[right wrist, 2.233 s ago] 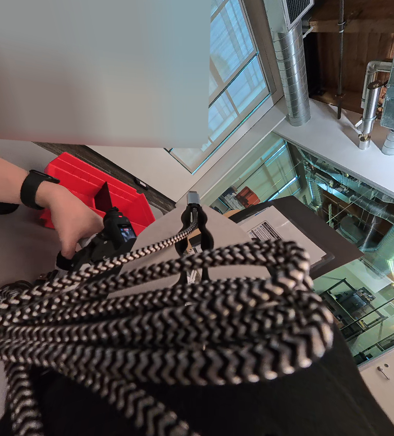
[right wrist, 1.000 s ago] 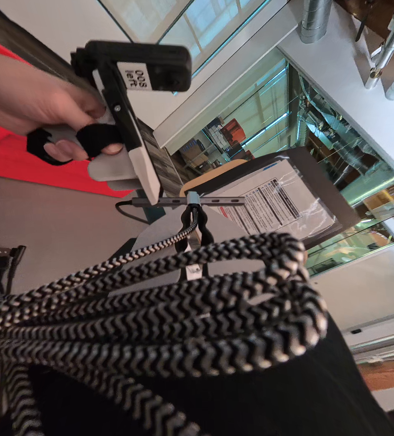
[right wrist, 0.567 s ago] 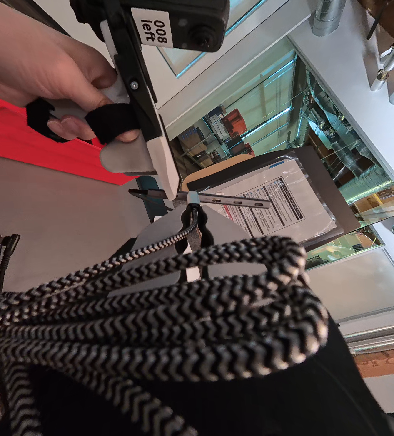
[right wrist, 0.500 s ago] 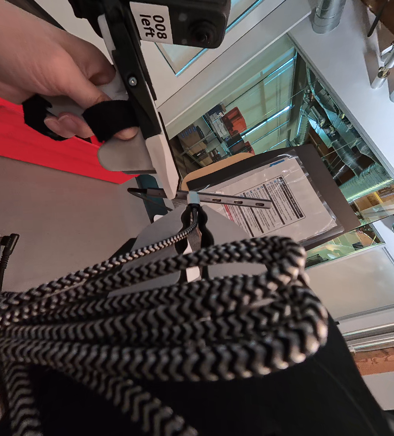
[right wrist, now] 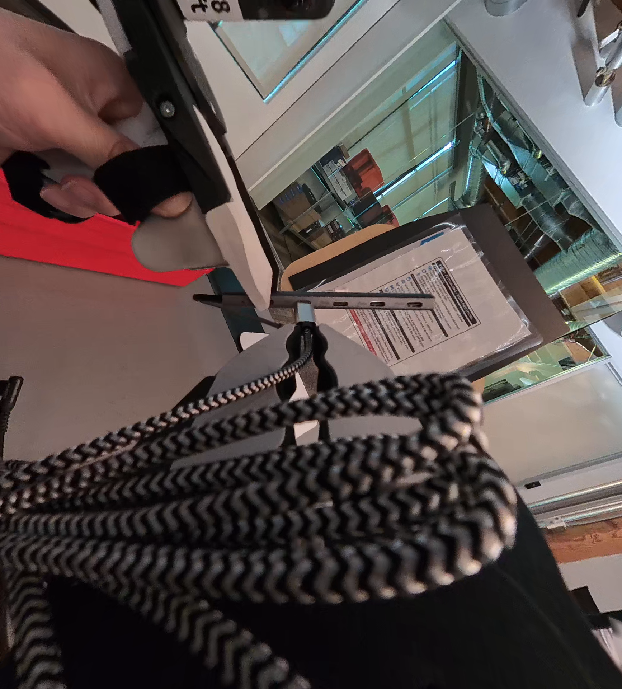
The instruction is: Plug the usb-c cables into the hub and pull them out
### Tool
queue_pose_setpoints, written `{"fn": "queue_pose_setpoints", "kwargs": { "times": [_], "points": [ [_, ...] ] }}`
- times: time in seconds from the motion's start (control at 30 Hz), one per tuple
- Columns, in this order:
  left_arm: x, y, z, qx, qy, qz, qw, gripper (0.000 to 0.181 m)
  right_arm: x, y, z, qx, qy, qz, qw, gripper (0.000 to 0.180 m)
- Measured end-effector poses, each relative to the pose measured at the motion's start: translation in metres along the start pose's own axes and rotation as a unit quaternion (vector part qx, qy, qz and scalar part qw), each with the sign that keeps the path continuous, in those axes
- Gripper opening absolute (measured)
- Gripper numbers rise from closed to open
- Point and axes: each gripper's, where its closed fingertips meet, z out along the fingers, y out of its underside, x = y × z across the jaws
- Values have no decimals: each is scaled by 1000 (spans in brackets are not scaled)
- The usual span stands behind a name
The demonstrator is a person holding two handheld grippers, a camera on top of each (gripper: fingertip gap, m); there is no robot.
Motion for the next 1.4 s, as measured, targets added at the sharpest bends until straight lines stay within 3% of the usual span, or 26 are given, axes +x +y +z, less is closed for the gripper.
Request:
{"fn": "queue_pose_setpoints", "kwargs": {
  "times": [0.27,0.4,0.67,0.87,0.97,1.17,1.23,1.37,1.4],
  "points": [
    [-2,-4,-3,-25,-126,122,984,21,0,-2,1,-1,23,-31,999,7],
    [-2,-5,-5,-31,-156,141,977,22,0,-3,3,12,33,-27,999,8],
    [11,-10,-8,-29,-128,155,979,22,3,-16,-7,48,37,-34,998,8],
    [13,-5,-3,-21,-116,142,983,32,-4,-27,-11,46,42,-87,994,7],
    [9,4,4,-37,-101,133,985,28,-9,-19,-6,31,32,-104,994,7],
    [9,2,5,-9,-57,124,991,25,-8,-13,-6,27,9,-81,996,90],
    [9,2,7,-9,-83,169,982,25,-7,-11,-7,34,-5,-62,997,89],
    [11,1,7,-11,-96,191,977,26,-7,-13,-10,53,-18,-42,998,7],
    [11,1,6,-10,-96,193,976,26,-7,-14,-10,57,-18,-40,997,7]
  ]
}}
